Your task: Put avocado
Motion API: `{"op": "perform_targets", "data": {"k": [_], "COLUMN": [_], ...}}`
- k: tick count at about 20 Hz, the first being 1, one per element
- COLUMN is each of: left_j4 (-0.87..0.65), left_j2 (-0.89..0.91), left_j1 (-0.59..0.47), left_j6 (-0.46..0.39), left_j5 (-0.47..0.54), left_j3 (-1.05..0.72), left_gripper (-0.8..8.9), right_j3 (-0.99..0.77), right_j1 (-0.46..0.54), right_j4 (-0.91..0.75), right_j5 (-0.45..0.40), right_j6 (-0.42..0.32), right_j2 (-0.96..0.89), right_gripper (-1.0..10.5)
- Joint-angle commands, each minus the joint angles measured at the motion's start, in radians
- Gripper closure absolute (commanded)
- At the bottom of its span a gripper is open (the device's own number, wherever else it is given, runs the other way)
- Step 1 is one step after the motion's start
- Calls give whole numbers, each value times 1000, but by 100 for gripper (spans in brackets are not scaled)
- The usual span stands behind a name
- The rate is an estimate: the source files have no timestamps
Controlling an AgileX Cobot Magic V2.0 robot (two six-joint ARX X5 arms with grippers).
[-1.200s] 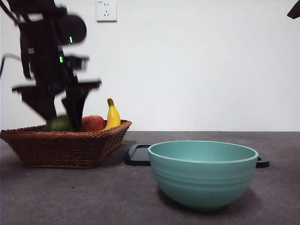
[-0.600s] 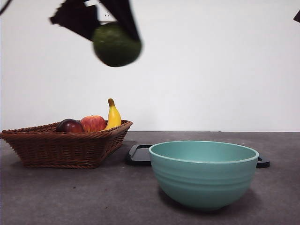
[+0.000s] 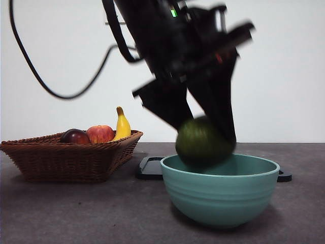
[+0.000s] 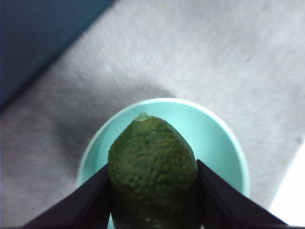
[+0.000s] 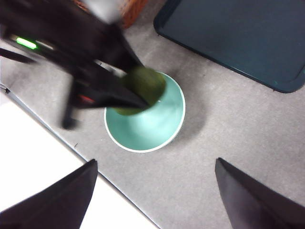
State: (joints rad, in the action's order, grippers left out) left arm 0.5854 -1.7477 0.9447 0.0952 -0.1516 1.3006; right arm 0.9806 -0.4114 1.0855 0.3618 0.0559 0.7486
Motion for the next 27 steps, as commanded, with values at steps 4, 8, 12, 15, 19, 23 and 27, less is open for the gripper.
{"op": "perform_targets", "data": {"k": [4,8,12,15,19,23,27], "left_j4": [-56,-49,-58,-55,-36,40,43], "left_j2": [-104,-137,-136,-135,-122,-89,12], "left_j1": [19,23,38,44,45,45,34], "left_j6": [2,3,5,31,42,44,44], "left_j5": [6,5,5,5,5,5,5], "left_j3": [18,18,18,19,30,92,133], "left_gripper": [691,569,529,430,408,408,408], "right_j3": [18,18,18,18,18,18,18], "right_j1": [-4,-4,-4,-4,-4,-4,-4], "right_j4": [4,18,18,18,18,17,18], "right_j5": [-4,-4,-4,-4,-4,-4,-4], "right_j6": [15,15,14,14,14,11,11], "right_j2": [-20,-19,-19,-19,-19,-19,-19], "right_gripper": [550,550,551,550,550,551,550]}}
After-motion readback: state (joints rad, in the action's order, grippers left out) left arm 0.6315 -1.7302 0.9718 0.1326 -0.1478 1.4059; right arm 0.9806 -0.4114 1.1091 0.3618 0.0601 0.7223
